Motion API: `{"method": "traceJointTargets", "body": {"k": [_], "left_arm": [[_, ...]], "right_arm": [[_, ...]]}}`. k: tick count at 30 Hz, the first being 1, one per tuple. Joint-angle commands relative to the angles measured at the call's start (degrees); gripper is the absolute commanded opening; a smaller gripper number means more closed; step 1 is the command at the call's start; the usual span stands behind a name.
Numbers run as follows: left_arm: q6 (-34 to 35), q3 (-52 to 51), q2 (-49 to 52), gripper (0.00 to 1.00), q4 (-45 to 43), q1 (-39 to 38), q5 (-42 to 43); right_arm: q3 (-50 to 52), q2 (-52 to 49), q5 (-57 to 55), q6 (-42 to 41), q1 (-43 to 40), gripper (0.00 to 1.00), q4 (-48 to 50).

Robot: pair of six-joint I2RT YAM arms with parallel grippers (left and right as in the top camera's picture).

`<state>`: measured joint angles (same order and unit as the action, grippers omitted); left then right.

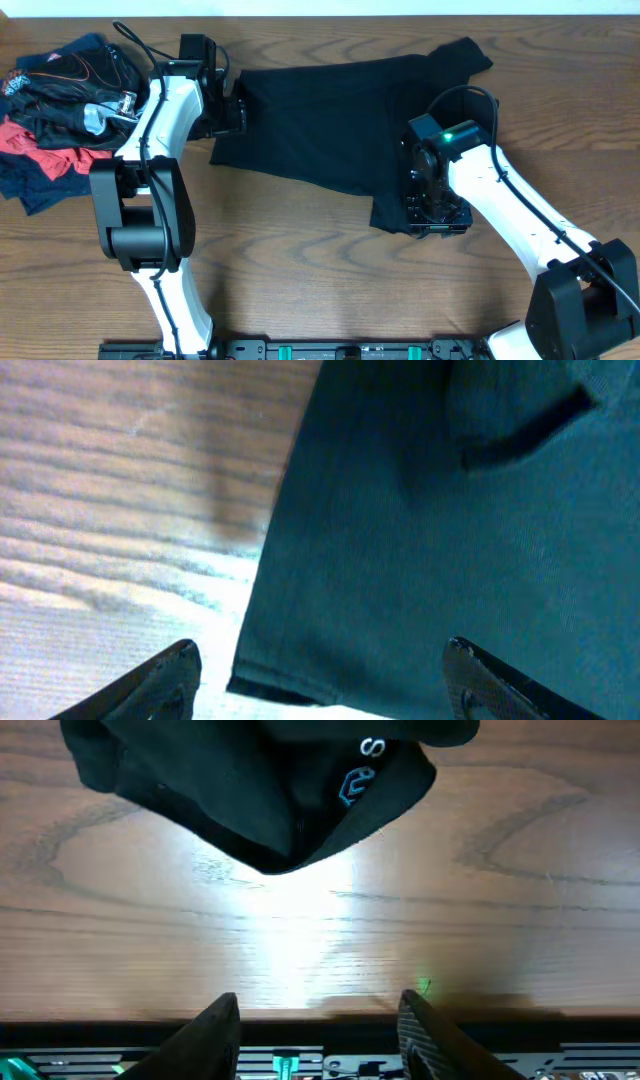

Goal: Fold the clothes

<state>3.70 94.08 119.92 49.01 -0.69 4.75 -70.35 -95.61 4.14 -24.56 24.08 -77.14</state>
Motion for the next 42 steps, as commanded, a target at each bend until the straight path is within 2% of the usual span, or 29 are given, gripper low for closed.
{"method": "traceJointTargets", "body": {"k": [1,14,17,18,20,21,22,23,28,32,33,34,36,37,39,42], "left_arm": [[-1.7,-1.9,0.3,0.78,0.2,0.4,-0.2],[0.0,-11.1,0.3,0.74,-1.5,2.7,1.4],[0.0,-11.1,0.3,0.69,-2.0,2.7,2.0],[0.0,-11.1,0.3,0.64,-2.3,2.7,2.1],[0.7,-11.1,0.3,0.49,-3.3,2.7,2.2],[1.2,-11.1,0.3,0.33,-3.9,2.7,2.2],[1.8,-11.1,0.3,0.13,-4.4,2.7,2.2],[2.6,-11.1,0.3,0.06,-4.8,2.7,2.2],[3.0,-11.2,0.3,0.06,-5.0,2.8,1.8],[3.0,-11.3,0.3,0.06,-5.0,3.3,-1.9],[3.0,-11.3,0.3,0.06,-5.0,3.6,-2.0],[3.0,-11.3,0.3,0.06,-5.0,4.0,-2.0],[3.1,-11.3,0.3,0.06,-5.0,4.8,-1.9],[3.1,-11.3,0.3,0.06,-5.0,5.1,-1.7],[3.0,-11.3,0.3,0.06,-5.0,5.6,-1.3],[3.1,-11.3,0.3,0.06,-5.0,6.2,-1.3]], "right_arm": [[-0.1,0.1,-0.1,-0.1,0.9,0.49,0.0],[-0.1,0.1,-0.9,0.4,0.8,0.36,0.0],[-0.1,0.1,-0.9,0.4,0.7,0.3,0.0],[-0.1,0.1,-0.9,0.4,0.7,0.28,-0.2],[-0.1,0.1,-0.9,0.4,0.7,0.23,-0.5],[-0.1,0.1,-0.9,0.4,0.7,0.21,-0.7],[-0.1,0.1,-0.9,0.4,0.7,0.19,-1.0],[-0.1,0.1,-0.9,0.4,0.7,0.17,-1.2],[-0.1,0.2,-0.9,0.4,0.7,0.05,-3.1],[0.8,0.2,-0.9,0.4,1.0,0.03,-2.9],[1.3,0.2,-0.9,0.4,1.1,0.05,-2.6],[2.2,0.2,-0.9,0.4,1.2,0.13,-1.8],[4.8,0.2,-0.9,0.4,1.2,0.38,0.9],[6.0,0.1,-0.9,0.4,1.2,0.56,2.3],[8.8,0.1,-0.7,0.4,1.0,0.79,5.8],[13.2,0.1,-0.7,0.4,0.6,0.92,13.6]]}}
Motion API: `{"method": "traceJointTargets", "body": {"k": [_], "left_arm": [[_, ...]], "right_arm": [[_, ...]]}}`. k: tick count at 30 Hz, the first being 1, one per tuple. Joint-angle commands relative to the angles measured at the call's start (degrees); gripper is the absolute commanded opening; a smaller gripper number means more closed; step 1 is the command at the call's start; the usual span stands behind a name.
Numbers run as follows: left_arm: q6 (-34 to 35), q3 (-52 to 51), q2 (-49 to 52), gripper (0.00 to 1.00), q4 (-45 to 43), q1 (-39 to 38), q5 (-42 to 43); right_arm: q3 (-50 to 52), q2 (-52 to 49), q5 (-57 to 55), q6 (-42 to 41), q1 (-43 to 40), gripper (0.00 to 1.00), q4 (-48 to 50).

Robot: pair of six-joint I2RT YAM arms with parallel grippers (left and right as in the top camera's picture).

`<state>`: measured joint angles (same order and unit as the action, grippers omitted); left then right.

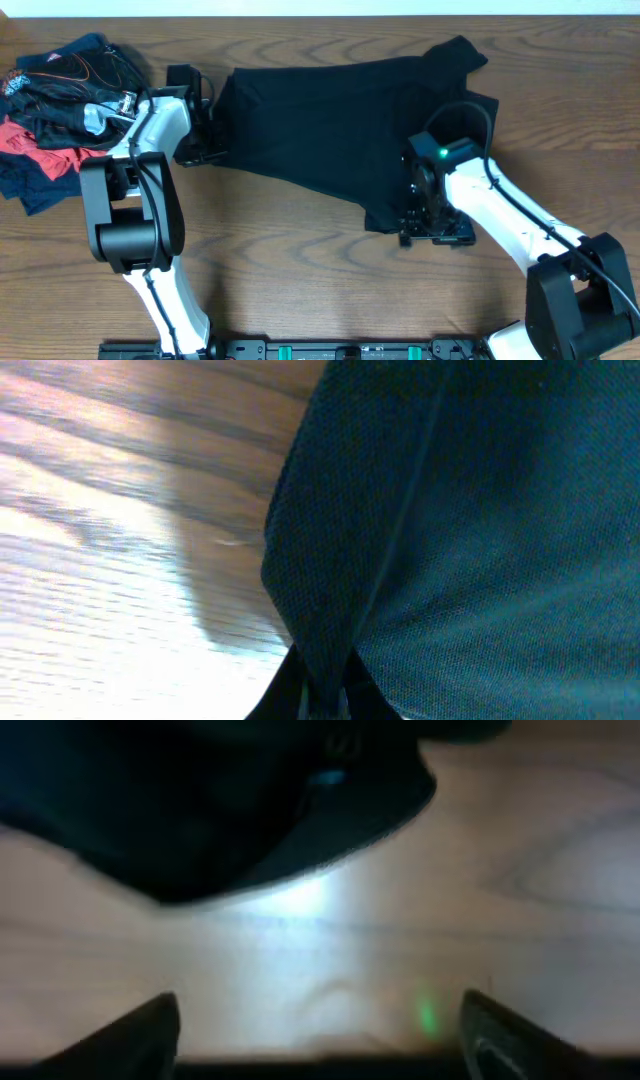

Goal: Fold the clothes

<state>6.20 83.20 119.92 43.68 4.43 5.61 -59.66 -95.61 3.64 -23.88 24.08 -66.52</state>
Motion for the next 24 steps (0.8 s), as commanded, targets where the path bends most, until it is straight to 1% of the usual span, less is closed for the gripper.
{"method": "traceJointTargets", "body": {"k": [1,3,8,12,15,17,20,22,24], "left_arm": [[0.6,-0.4,0.3,0.06,0.3,1.1,-2.1],[0.5,-0.4,0.3,0.06,0.3,1.1,-2.1],[0.5,-0.4,0.3,0.06,0.4,1.1,-2.1],[0.6,-0.4,0.3,0.06,0.4,1.1,-1.6],[0.5,-0.4,0.3,0.06,0.4,1.1,-1.5],[0.5,-0.4,0.3,0.06,0.4,1.1,-1.5],[0.5,-0.4,0.3,0.06,0.4,1.1,-1.5],[0.5,-0.4,0.3,0.06,0.4,1.1,-1.5],[0.5,-0.4,0.3,0.06,0.4,1.1,-1.5]], "right_arm": [[3.5,0.1,-0.2,-0.3,0.2,0.92,5.7],[4.1,0.1,-0.2,-0.3,-0.7,0.92,10.5],[4.1,-0.2,-0.4,-0.1,-3.7,0.85,20.4],[4.1,-1.3,-0.4,0.4,-5.4,0.73,25.2],[4.1,-2.4,-0.4,0.4,-5.7,0.6,26.8],[4.1,-3.0,-0.2,0.4,-5.7,0.56,26.9],[4.1,-3.3,-0.2,0.6,-5.7,0.57,25.6],[4.1,-3.3,-0.2,1.7,-5.8,0.6,24.7],[4.1,-3.3,-0.2,2.4,-6.4,0.58,24.6]]}}
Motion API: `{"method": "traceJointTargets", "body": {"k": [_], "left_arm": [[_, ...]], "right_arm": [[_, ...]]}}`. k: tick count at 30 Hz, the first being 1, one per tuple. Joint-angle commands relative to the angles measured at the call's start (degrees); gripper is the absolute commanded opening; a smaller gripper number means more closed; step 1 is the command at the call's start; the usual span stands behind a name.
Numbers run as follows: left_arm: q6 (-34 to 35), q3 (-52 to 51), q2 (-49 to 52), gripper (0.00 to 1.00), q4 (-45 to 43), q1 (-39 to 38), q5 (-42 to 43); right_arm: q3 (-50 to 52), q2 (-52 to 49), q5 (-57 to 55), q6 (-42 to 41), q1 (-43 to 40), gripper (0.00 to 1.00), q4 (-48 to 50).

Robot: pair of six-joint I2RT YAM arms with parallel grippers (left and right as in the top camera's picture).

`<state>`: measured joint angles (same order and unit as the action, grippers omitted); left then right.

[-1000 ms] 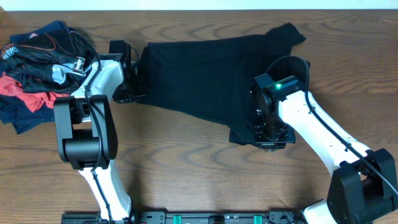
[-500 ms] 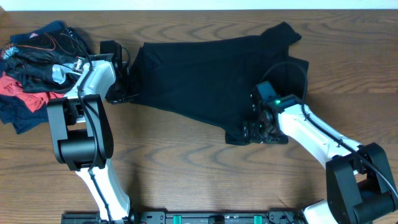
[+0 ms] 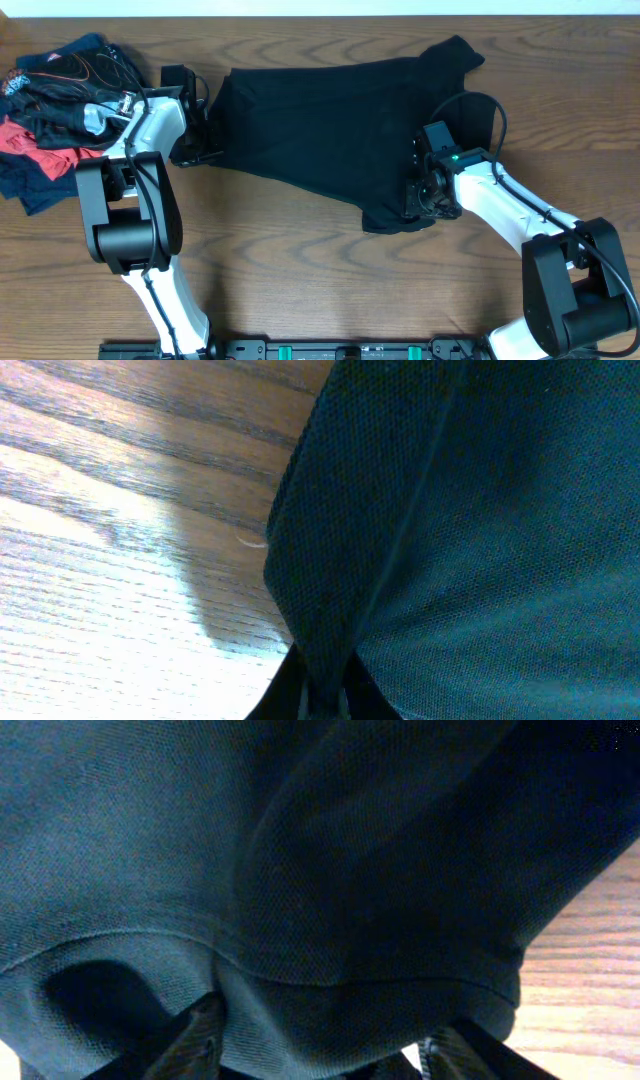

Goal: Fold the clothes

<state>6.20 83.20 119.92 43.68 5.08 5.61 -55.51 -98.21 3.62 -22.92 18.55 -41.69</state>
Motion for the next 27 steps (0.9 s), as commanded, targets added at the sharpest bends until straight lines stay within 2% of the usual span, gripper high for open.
{"method": "traceJointTargets", "body": {"k": [1,2,3,5,12,17,22,27], "left_arm": [[0.5,-0.4,0.3,0.06,0.4,0.4,-1.5],[0.5,-0.4,0.3,0.06,0.4,0.4,-1.5],[0.5,-0.4,0.3,0.06,0.4,0.4,-1.5],[0.5,-0.4,0.3,0.06,0.5,0.4,-1.5],[0.5,-0.4,0.3,0.06,0.7,0.4,-1.5],[1.3,-0.4,0.3,0.06,1.9,0.4,-1.5],[5.7,-0.4,0.3,0.06,6.1,0.3,-1.5],[6.5,-0.4,0.3,0.06,10.6,0.3,-0.3]], "right_arm": [[0.0,-0.7,-0.2,1.6,-1.4,0.52,-0.3],[0.0,-0.7,-0.1,1.6,-1.9,0.38,-0.5],[-0.1,-0.7,0.2,1.5,-2.8,0.18,-1.1],[0.0,-0.7,1.0,1.5,-4.0,0.03,-1.7],[-0.4,-0.5,1.9,1.6,-9.5,0.01,-3.7],[-0.9,-0.5,4.0,4.7,-13.7,0.01,-5.3],[-1.1,-0.5,4.4,6.8,-18.1,0.01,-6.5],[-1.1,-0.5,4.4,7.2,-20.5,0.01,-6.5]]}}
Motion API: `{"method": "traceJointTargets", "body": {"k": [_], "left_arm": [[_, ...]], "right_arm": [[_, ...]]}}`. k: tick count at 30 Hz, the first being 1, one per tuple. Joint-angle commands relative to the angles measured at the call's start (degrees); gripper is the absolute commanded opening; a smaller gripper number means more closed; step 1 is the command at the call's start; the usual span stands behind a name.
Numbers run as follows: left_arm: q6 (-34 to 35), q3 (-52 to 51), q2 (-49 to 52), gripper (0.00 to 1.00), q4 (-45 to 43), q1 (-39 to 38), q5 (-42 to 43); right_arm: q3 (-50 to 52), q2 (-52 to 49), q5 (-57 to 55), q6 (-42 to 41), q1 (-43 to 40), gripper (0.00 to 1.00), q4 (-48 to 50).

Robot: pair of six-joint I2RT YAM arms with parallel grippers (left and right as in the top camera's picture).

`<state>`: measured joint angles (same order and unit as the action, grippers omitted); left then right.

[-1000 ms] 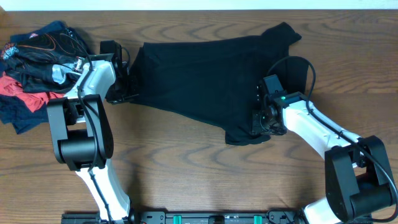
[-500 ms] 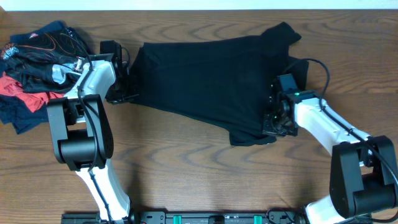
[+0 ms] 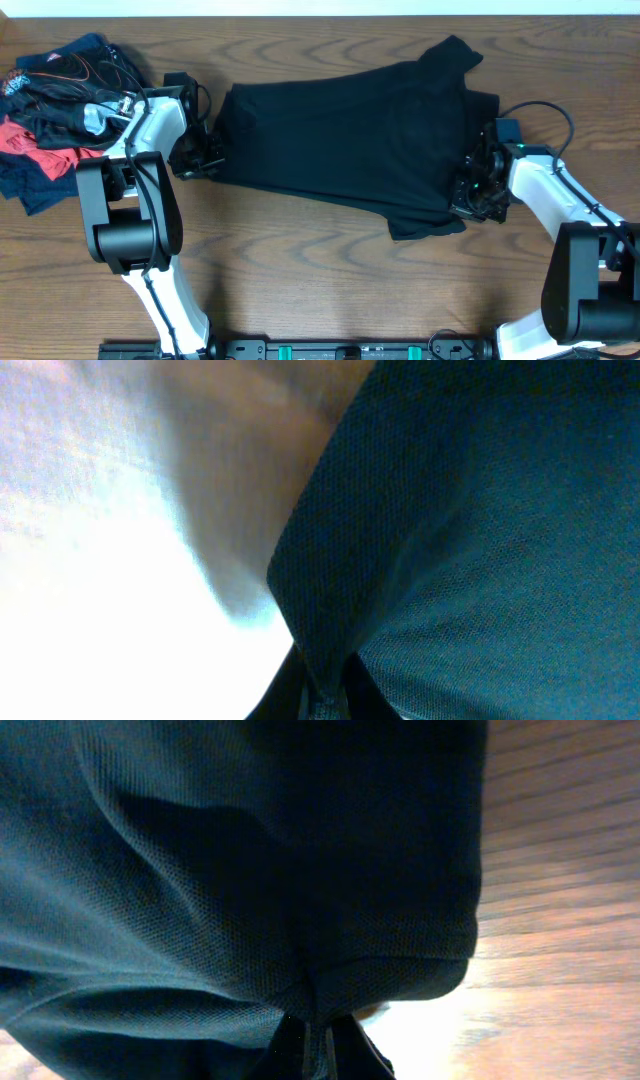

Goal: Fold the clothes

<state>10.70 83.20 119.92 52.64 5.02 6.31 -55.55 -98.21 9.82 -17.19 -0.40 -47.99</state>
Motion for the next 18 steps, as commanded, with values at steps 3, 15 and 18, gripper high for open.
{"method": "traceJointTargets", "body": {"k": [3,15,18], "left_arm": [[3.8,-0.4,0.3,0.06,5.3,0.3,0.3],[4.7,-3.1,0.3,0.06,13.0,0.3,2.3],[5.8,-4.9,0.3,0.06,12.9,0.3,2.3]], "right_arm": [[-1.0,-0.5,-1.8,1.6,-2.2,0.01,-0.2],[-1.0,-0.5,-1.9,1.6,-2.4,0.01,1.0],[-1.0,-0.5,-1.9,1.6,-2.4,0.01,0.9]]}}
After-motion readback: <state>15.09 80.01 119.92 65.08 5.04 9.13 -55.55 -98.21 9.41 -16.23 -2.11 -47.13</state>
